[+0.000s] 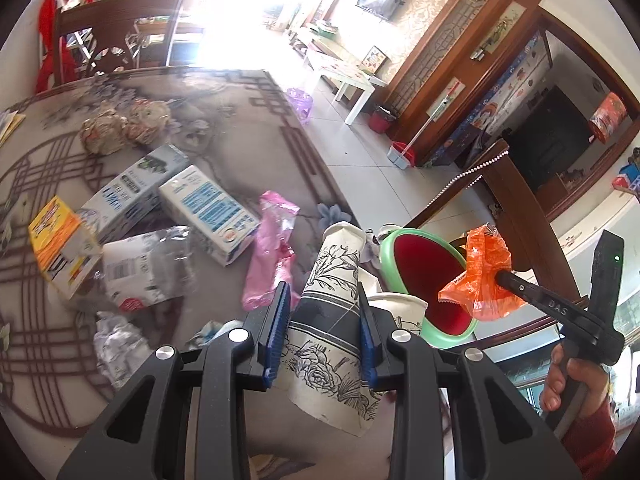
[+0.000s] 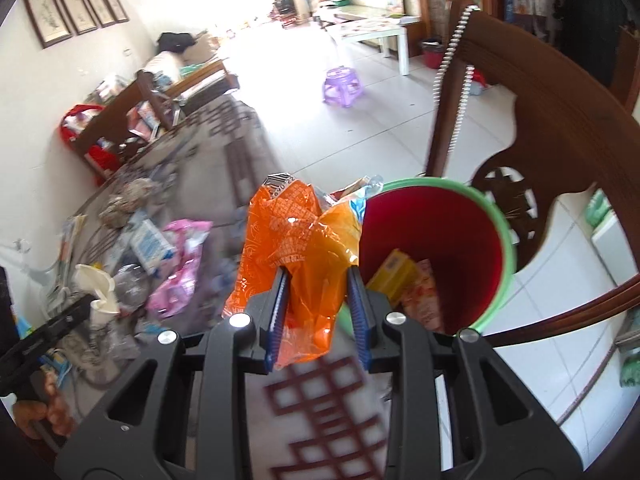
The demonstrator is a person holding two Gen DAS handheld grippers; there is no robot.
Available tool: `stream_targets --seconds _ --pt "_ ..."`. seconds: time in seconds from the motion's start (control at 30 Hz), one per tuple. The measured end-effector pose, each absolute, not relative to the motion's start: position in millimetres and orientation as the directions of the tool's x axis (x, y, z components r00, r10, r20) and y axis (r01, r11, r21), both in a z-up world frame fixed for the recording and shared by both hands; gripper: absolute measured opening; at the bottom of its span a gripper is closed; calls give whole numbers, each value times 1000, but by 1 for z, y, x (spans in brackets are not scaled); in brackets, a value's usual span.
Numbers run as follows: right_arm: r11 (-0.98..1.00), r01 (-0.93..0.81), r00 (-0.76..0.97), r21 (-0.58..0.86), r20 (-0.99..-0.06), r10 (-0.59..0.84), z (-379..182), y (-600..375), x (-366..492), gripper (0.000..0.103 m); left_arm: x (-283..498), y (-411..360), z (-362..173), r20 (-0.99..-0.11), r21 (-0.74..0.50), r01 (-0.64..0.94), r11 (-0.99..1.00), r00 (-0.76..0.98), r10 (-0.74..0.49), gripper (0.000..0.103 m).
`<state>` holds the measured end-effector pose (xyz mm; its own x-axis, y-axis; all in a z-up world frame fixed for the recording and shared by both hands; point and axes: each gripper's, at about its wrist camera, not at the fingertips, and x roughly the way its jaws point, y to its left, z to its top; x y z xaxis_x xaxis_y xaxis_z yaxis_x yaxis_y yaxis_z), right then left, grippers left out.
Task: Collect trash
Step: 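Carry the orange bag over the red bin and open the right tool, then lower the paper cup into the red bin and open the left tool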
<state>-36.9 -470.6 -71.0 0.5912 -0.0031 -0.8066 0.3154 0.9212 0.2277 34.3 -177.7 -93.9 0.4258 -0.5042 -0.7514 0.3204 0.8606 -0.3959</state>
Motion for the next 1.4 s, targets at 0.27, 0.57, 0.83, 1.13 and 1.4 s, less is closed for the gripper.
stream_targets --seconds 0.27,0.57,0.83,1.13,1.4 --pt "904 392 568 170 -818 -92 -87 -530 -27 31 44 -236 -92 -752 -391 393 832 384 -535 29" --pt "873 447 565 193 -818 -109 -90 -560 -41 51 53 -319 -91 -744 -375 526 764 320 -586 29" --pt "829 511 571 226 -810 -132 -83 -579 -75 54 66 -381 -100 -751 -381 600 703 242 -614 29" --pt "804 554 554 214 -816 -164 -83 -584 -94 56 67 -431 -97 -747 -343 676 652 225 -626 36" --pt "817 546 542 188 -822 -173 -83 -566 -99 56 55 -405 -75 -715 -304 674 673 305 -629 63"
